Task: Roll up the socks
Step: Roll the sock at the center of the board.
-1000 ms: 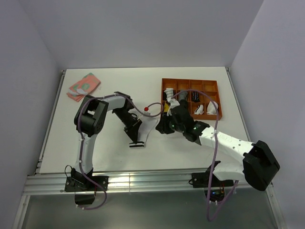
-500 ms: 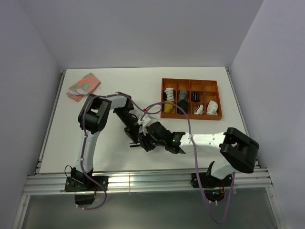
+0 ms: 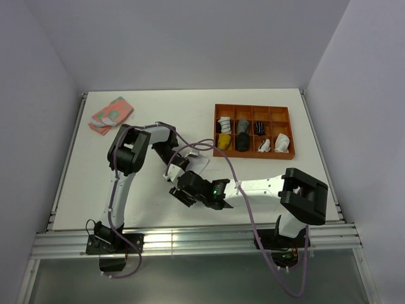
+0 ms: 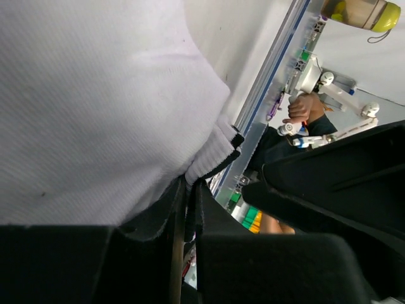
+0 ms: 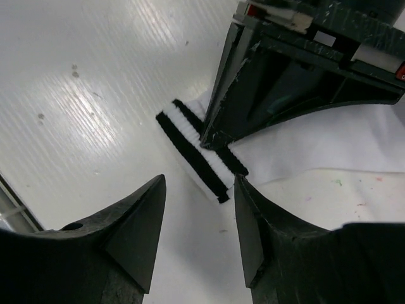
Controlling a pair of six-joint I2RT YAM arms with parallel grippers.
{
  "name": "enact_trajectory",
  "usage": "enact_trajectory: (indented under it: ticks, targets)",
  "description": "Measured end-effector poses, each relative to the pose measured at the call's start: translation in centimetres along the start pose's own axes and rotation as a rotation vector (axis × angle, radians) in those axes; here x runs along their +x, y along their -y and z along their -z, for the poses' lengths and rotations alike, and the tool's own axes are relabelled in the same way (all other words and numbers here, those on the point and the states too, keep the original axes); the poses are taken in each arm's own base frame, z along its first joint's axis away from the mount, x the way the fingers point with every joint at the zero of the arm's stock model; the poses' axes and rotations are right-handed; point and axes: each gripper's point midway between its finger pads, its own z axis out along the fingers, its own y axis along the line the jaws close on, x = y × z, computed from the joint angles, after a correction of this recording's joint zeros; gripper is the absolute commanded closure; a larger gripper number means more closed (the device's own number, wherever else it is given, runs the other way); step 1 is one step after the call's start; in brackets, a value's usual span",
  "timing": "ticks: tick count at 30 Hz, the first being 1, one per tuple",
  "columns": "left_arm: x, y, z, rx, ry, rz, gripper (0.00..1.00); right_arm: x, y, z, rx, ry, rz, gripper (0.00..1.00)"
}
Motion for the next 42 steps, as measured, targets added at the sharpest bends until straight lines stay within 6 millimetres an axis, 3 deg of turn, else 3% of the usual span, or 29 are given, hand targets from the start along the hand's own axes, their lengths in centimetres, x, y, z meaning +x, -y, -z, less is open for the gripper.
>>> enact_trajectory:
  ticks: [17, 22, 25, 28, 29, 31, 32, 42]
  targets:
    - [1.0, -0.4, 0.3, 0.002, -0.054, 0.04, 1.0, 3.4, -0.2, -1.6, 0.156, -0.18, 0.353, 0.44]
    - [1.1, -0.4, 0.3, 0.001, -0.056, 0.043, 1.0, 3.0, 0.4, -2.1, 0.216, -0.18, 0.395, 0.46]
    - [1.2, -0.5, 0.4, -0.002, -0.059, 0.043, 0.99, 2.8, 0.7, -2.5, 0.241, -0.173, 0.407, 0.5]
    - [1.2, -0.5, 0.4, -0.002, -0.06, 0.044, 0.96, 2.9, 0.6, -2.8, 0.241, -0.176, 0.412, 0.65]
    - [1.2, -0.5, 0.4, -0.002, -0.06, 0.044, 0.95, 3.0, 0.5, -2.9, 0.239, -0.177, 0.413, 0.78]
    - [1.2, -0.5, 0.5, -0.002, -0.059, 0.041, 0.93, 3.1, 0.3, -3.0, 0.225, -0.18, 0.406, 0.8]
    - [1.2, -0.5, 0.5, -0.001, -0.059, 0.04, 0.9, 3.2, 0.3, -3.0, 0.219, -0.18, 0.4, 0.86]
    - [0.6, -0.9, 1.5, 0.021, 0.007, 0.06, 0.74, 2.9, 0.7, -3.0, 0.039, -0.137, 0.154, 0.95]
